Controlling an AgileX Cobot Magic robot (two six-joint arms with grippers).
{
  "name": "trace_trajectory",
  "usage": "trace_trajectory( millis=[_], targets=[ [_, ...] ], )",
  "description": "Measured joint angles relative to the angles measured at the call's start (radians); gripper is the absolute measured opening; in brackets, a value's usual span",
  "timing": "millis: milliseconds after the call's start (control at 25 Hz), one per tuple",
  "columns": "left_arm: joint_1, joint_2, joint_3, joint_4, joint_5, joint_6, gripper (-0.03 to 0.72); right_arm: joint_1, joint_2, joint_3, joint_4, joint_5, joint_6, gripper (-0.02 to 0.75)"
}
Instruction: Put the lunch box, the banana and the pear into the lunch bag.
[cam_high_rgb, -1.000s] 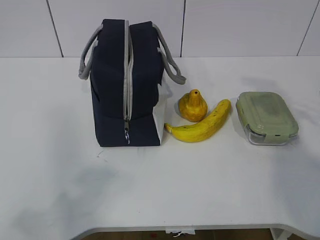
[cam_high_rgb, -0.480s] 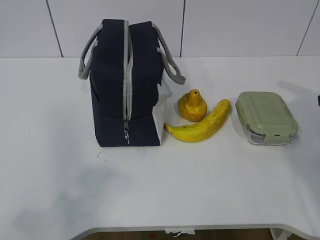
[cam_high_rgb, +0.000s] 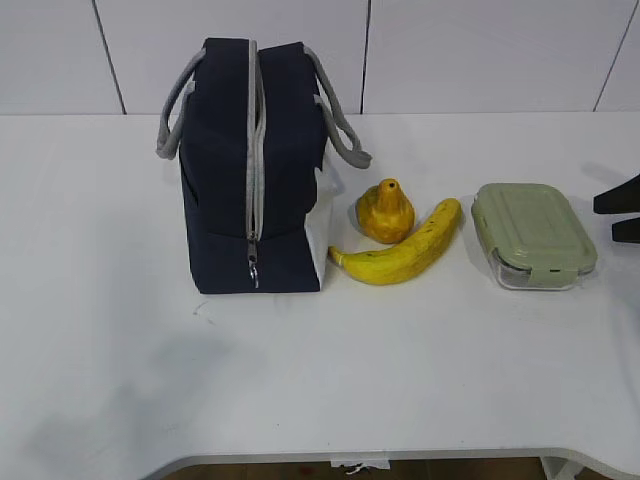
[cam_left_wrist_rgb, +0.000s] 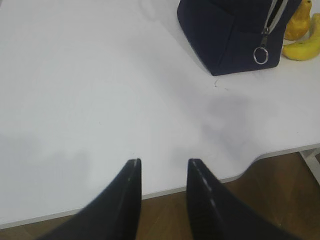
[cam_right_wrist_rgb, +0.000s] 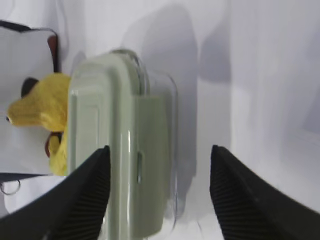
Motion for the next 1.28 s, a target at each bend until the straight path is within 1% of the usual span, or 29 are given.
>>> trace_trajectory(
  millis=[200, 400, 560, 680, 800, 1120, 1280],
  targets=[
    [0.0, 0.0, 0.0, 0.0, 0.0, 0.0, 0.239, 0.0, 0.009, -0.011, 0.051, 0.0, -0.002, 0.487],
    [0.0, 0.0, 0.0, 0.0, 0.0, 0.0, 0.239, 0.002, 0.009, -0.012, 0.005, 0.0, 0.009, 0.489],
    [0.0, 0.0, 0.0, 0.0, 0.0, 0.0, 0.239, 0.026, 0.009, -0.012, -0.018, 0.0, 0.015, 0.557],
    [0.0, 0.0, 0.0, 0.0, 0.0, 0.0, 0.239, 0.059, 0.009, -0.012, -0.022, 0.0, 0.017, 0.582],
    [0.0, 0.0, 0.0, 0.001, 0.0, 0.0, 0.239, 0.084, 0.009, -0.014, -0.022, 0.0, 0.017, 0.583],
    [0.0, 0.0, 0.0, 0.001, 0.0, 0.0, 0.239, 0.117, 0.018, -0.014, -0.02, 0.0, -0.009, 0.584],
    [0.0, 0.0, 0.0, 0.001, 0.0, 0.0, 0.239, 0.117, 0.048, -0.014, 0.015, -0.002, -0.011, 0.585]
  ],
)
